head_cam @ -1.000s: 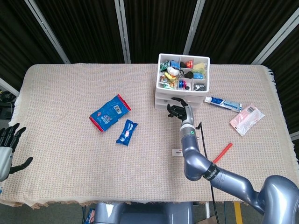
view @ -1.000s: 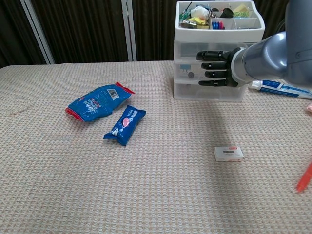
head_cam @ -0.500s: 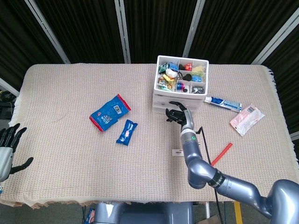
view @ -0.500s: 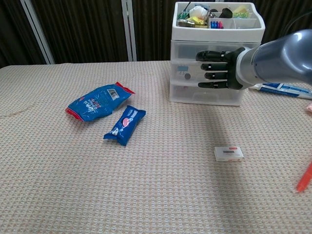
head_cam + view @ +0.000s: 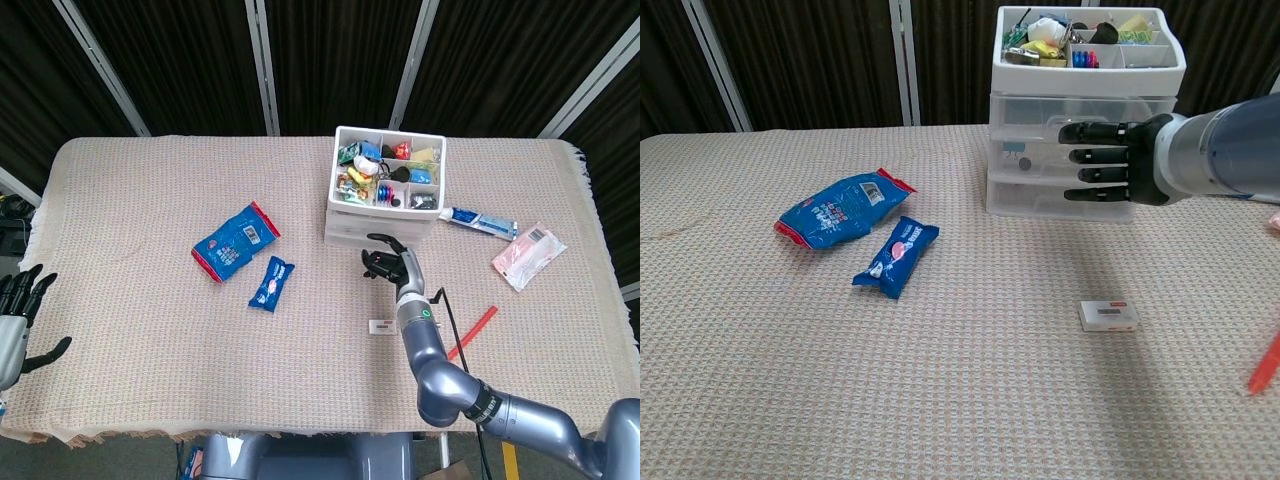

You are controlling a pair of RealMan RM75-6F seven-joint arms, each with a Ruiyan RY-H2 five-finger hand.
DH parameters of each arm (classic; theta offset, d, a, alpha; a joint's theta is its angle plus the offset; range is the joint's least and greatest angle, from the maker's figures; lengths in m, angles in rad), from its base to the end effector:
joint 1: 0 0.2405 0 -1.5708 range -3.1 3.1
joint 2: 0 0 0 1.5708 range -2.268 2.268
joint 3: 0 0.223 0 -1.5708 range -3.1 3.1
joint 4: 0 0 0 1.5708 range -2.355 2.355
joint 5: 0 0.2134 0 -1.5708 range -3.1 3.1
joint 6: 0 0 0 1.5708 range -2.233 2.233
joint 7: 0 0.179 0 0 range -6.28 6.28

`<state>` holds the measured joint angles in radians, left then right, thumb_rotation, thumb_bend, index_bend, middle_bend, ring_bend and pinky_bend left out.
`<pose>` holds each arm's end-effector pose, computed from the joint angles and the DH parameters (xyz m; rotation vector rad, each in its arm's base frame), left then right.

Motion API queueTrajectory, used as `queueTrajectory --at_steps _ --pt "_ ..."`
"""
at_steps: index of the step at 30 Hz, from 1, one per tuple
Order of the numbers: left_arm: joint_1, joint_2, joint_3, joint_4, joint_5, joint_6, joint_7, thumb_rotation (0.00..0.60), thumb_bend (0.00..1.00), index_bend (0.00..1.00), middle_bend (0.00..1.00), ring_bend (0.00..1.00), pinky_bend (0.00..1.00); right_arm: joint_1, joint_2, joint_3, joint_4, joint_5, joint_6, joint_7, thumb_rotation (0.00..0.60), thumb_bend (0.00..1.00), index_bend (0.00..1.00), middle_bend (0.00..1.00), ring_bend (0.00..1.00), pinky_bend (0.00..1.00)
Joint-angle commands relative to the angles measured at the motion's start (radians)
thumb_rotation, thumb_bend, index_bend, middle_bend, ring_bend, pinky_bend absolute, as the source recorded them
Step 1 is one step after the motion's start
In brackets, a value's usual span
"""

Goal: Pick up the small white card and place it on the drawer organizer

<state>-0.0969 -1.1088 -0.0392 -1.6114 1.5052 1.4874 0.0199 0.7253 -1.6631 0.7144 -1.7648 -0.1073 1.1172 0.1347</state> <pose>-0.2810 0.2150 0.1427 -1.4088 -0.8758 -0.8916 -0.0790 -0.3651 -0.0167 0.3333 -2.3466 1.3040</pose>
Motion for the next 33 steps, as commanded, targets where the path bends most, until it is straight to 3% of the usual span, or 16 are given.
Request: queueTrajectory --at_steps 1,9,11,16,23,33 --pt "0.0 -0.001 -0.001 0.0 0.0 0.002 0.002 0.6 0.25 0.09 0.0 0.0 0.0 -0.03 0.022 -0.017 -0.05 -0.036 0.009 0.007 0.6 0.35 0.35 0.74 0.73 0.51" --pt "0.002 -0.005 -0.002 0.003 0.0 0.007 0.009 0.6 0.25 0.1 0.0 0.0 0.0 -0.072 0.04 -0.108 -0.141 -0.286 0.11 -0.02 0.6 0.35 0.32 0.73 0.72 0.51" --pt "0.003 -0.007 -0.003 0.004 0.0 0.01 0.011 0.6 0.25 0.1 0.0 0.0 0.0 -0.076 0.039 -0.154 -0.139 -0.397 0.159 -0.052 0.6 0.35 0.29 0.73 0.71 0.51" --pt "0.003 -0.009 -0.003 0.006 0.004 0.014 0.012 0.6 0.25 0.1 0.0 0.0 0.0 -0.067 0.048 -0.213 -0.112 -0.512 0.221 -0.147 0.6 0.35 0.24 0.72 0.71 0.51" --pt "0.003 -0.009 -0.004 0.005 0.0 0.012 0.013 0.6 0.26 0.11 0.0 0.0 0.0 -0.044 0.032 -0.256 -0.035 -0.583 0.269 -0.26 0.6 0.35 0.23 0.72 0.71 0.51" --pt "0.004 -0.005 -0.002 -0.002 -0.003 0.006 0.005 0.6 0.26 0.11 0.0 0.0 0.0 -0.035 -0.005 -0.245 0.04 -0.576 0.264 -0.295 0.6 0.35 0.23 0.72 0.71 0.51"
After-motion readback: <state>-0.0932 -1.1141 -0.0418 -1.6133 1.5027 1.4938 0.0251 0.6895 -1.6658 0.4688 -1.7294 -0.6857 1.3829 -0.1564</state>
